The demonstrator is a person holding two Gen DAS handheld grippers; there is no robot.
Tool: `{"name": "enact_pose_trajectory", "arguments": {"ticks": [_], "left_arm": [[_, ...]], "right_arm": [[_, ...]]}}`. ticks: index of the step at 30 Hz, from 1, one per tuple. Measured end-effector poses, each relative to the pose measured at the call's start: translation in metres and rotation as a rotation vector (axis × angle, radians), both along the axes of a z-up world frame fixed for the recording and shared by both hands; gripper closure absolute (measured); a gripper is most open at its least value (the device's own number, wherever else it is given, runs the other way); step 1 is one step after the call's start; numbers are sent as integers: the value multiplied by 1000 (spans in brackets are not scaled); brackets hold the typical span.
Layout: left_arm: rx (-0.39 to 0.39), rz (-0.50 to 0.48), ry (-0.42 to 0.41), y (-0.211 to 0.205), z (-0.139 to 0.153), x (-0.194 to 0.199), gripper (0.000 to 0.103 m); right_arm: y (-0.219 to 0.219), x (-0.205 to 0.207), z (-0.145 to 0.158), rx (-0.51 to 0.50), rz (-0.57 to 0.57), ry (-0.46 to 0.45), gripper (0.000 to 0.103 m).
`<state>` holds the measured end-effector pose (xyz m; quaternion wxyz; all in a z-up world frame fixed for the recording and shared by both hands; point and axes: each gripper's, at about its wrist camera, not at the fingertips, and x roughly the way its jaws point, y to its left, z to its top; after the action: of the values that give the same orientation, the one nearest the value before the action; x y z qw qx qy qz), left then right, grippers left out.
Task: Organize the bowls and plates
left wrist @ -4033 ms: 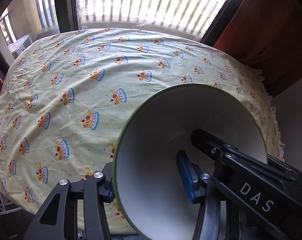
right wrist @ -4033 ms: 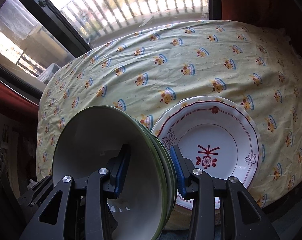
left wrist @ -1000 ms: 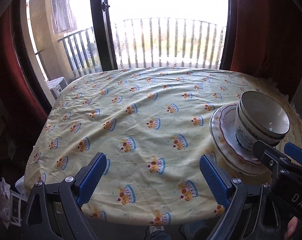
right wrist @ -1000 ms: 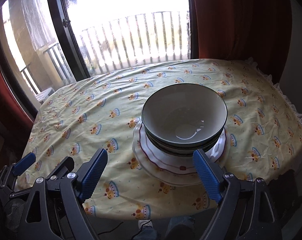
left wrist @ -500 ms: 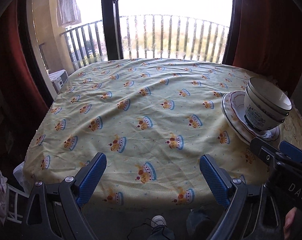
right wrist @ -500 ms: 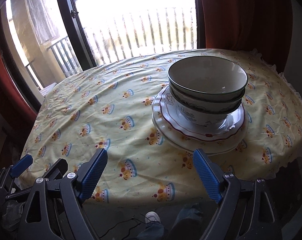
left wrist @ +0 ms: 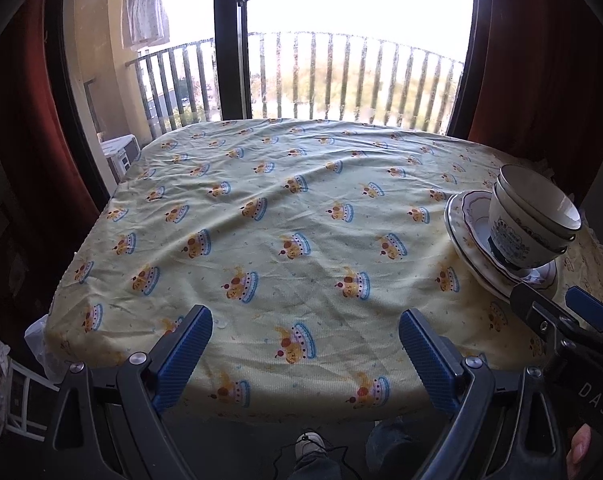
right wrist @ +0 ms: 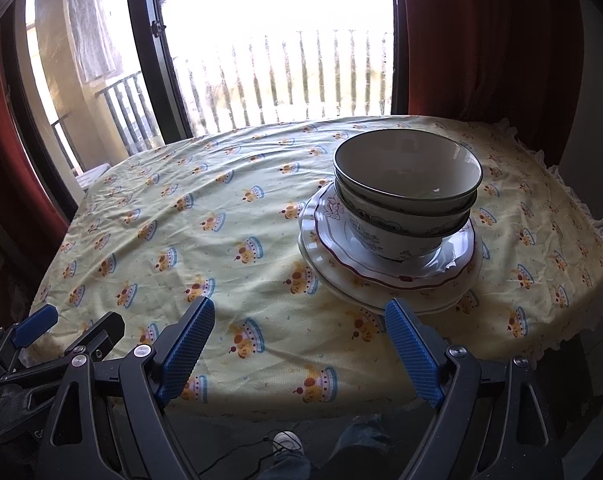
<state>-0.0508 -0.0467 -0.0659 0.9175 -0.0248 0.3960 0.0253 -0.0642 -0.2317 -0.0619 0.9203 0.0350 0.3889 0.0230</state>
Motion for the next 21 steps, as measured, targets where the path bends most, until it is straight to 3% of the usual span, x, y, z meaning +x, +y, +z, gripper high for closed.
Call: {"name": "enact_pose_trajectory", "arguments": {"ticks": [21], "left_arm": [[27, -1, -52, -6, 10, 2, 5]], "right_arm": [[-4, -1, 3, 14, -18, -22, 14]]}}
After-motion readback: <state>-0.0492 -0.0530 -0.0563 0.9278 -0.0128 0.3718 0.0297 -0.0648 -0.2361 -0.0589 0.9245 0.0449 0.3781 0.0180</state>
